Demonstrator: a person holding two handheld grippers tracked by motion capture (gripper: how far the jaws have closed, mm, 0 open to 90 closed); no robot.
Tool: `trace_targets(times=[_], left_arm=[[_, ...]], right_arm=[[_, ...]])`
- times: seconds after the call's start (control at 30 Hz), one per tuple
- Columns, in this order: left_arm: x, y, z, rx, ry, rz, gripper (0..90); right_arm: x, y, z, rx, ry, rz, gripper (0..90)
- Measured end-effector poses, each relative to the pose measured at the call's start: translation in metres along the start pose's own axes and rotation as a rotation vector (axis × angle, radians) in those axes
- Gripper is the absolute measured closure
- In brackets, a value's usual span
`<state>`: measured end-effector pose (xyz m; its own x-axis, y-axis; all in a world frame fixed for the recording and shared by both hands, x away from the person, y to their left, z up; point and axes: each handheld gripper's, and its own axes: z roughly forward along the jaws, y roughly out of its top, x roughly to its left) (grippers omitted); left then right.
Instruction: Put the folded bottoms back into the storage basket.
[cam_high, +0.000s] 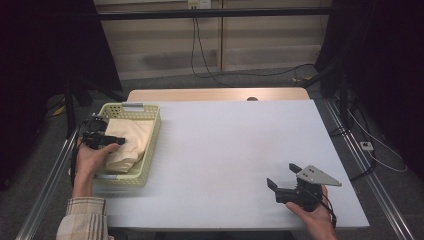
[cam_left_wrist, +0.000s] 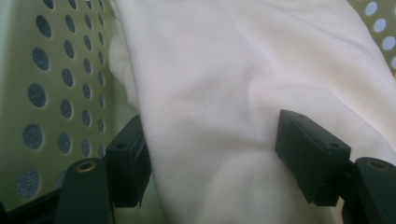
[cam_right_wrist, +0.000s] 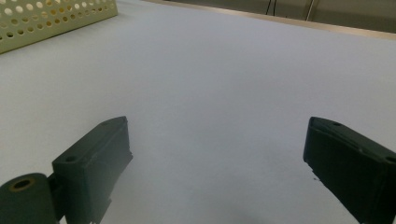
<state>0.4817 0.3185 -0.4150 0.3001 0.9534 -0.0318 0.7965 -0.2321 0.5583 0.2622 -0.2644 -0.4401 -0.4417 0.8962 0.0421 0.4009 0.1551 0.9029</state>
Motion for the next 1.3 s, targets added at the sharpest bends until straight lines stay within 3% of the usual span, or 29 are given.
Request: trace_targets(times=[0.13,0.33,0.57,0.7,0.8,0.83,1.0,1.1,1.27,1.3], left_arm=[[0.0,0.0,0.0,0.002,0.004,0.007,27.9],[-0.002,0.002,-0.001,0.012,-0.027,0.02,18.6],[-0.002,0.003,-0.008,-0.058,-0.017,-0.001,6.9],[-0.002,0.003,-0.009,-0.053,0.0,0.016,6.5],[-0.002,0.002,-0.013,-0.107,0.002,0.009,6.1],[-0.001,0.002,-0.016,-0.107,-0.002,0.024,6.1],[0.0,0.0,-0.019,-0.135,-0.011,0.013,6.0],[0.0,-0.002,-0.025,-0.183,-0.009,0.019,6.2],[0.004,-0.003,-0.035,-0.283,0.006,-0.028,6.1],[0.004,-0.003,-0.035,-0.283,0.006,-0.028,6.1]], right_arm=[[0.0,0.0,0.0,-0.001,-0.004,0.0,7.3],[-0.001,0.0,0.0,-0.004,-0.008,-0.002,7.3],[-0.001,0.0,-0.001,-0.004,-0.01,-0.001,7.3],[-0.001,0.0,-0.001,-0.005,-0.009,-0.001,7.3],[-0.001,0.0,-0.001,-0.003,-0.006,0.006,7.3],[-0.002,0.0,-0.001,-0.004,-0.007,0.007,7.3],[-0.002,0.0,0.0,-0.005,0.0,0.008,7.3],[-0.003,0.0,0.001,-0.006,0.004,0.014,7.3],[-0.006,-0.001,-0.001,-0.011,0.0,0.023,7.3],[-0.006,-0.001,-0.001,-0.011,0.0,0.023,7.3]])
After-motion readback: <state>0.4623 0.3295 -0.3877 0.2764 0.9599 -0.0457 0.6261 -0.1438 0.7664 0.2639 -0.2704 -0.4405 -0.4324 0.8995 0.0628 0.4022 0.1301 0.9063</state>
